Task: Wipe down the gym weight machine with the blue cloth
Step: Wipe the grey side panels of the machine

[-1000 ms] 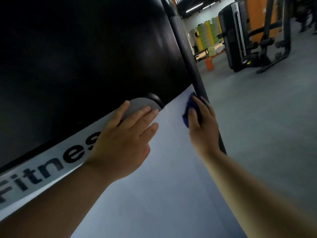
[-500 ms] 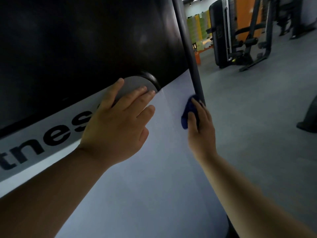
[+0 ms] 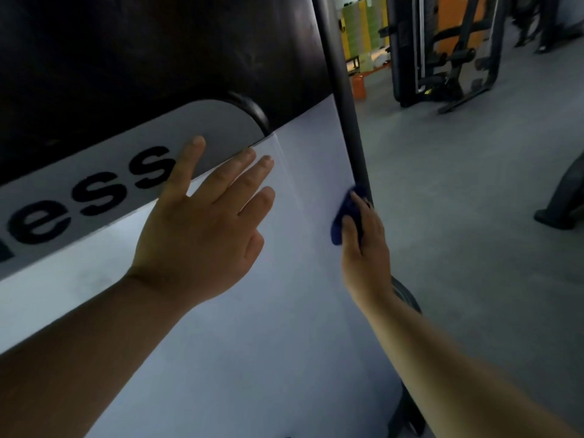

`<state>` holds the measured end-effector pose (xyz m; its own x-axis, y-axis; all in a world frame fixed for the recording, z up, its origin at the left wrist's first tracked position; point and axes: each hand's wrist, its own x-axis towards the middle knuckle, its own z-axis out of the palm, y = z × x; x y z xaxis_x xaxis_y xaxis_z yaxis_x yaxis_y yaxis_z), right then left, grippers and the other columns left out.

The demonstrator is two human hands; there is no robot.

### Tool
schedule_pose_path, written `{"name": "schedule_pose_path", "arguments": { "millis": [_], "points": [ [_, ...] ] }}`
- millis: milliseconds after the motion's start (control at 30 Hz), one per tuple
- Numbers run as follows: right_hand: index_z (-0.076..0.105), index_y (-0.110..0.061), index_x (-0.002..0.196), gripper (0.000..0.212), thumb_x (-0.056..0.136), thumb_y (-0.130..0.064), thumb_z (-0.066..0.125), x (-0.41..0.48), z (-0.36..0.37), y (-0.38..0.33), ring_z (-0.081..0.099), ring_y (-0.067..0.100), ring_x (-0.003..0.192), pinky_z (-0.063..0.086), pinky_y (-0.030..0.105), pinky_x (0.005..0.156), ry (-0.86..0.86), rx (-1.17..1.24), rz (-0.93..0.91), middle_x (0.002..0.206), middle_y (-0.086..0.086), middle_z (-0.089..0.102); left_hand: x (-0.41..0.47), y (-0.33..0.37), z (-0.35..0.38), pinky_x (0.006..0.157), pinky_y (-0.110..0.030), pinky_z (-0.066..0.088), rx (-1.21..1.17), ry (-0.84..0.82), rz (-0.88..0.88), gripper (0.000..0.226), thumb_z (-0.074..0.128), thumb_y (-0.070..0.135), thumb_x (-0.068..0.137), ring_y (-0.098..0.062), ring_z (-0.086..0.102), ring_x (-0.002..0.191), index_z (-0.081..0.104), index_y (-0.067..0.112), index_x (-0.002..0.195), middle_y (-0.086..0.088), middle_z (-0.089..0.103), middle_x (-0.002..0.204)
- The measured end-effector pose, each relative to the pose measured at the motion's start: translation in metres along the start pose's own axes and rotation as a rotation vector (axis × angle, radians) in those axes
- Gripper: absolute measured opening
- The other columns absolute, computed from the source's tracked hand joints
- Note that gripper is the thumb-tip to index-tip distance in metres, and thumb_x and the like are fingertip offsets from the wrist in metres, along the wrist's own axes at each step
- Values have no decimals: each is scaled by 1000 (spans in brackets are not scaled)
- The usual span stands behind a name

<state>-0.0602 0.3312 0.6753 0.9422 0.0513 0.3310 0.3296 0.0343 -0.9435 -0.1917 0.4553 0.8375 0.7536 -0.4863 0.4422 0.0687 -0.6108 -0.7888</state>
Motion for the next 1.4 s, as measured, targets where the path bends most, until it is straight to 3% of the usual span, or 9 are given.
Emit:
{"name": "schedule_pose_path", "arguments": {
  "millis": [100,233,300,433,633,867,1067,1300,1400],
  "points": [
    [55,-24,131,32,102,-26,41,-18,-1,38,59,14,112,45,32,99,19,112,314,123,7,61,2,2,0,112,-62,26,2,13,-14,35,45,21,94,-30,49,134,66,8,118,-15,53,143],
    [37,-27,93,25,98,-3,43,17,-4,-7,47,0,51,37,6,56,5,258,201,76,3,52,1,4,2,112,-62,25,6,22,-9,34,44,22,95,-30,48,134,66,7,116,-15,53,143],
    [49,0,109,12,99,-6,46,29,-6,-40,51,7,65,38,1,63,-57,330,57,82,0,57,0,5,5,112,-63,25,9,35,-8,34,44,23,95,-32,46,135,65,7,117,-17,52,143],
    [48,-53,121,35,95,-29,48,17,-3,-17,49,4,124,37,23,105,-63,184,-88,138,-7,53,-2,8,11,113,-64,21,31,33,26,39,45,27,94,-37,42,137,63,7,121,-22,48,145],
    [55,-1,96,12,96,-2,43,-17,-3,29,41,15,64,34,33,71,21,300,105,64,5,46,-9,9,13,113,-60,27,10,66,7,41,46,30,93,-35,47,135,66,7,120,-19,52,142],
    [53,-42,126,40,88,-31,47,23,11,4,50,1,122,42,22,104,3,254,-381,139,-8,52,-45,39,30,111,-62,29,50,145,-45,39,52,30,90,-33,50,132,68,8,118,-18,55,139],
    [46,-37,132,43,90,-35,40,-40,32,101,42,-2,116,28,-6,87,177,36,-492,141,-6,44,-66,56,44,115,-58,26,105,187,-87,41,49,32,89,-29,49,134,64,12,122,-13,55,141],
    [58,-27,107,17,102,-24,43,48,17,19,56,14,91,43,26,75,26,153,-677,94,-4,57,-75,72,40,117,-39,20,66,263,-218,39,47,32,94,-21,48,128,59,19,129,0,57,137],
    [53,-34,121,25,102,-30,37,25,27,46,55,11,99,44,25,78,-10,107,-727,114,-3,53,-94,84,47,118,-36,14,59,323,-283,40,47,36,95,-19,40,134,56,22,132,3,53,141]
  ]
}}
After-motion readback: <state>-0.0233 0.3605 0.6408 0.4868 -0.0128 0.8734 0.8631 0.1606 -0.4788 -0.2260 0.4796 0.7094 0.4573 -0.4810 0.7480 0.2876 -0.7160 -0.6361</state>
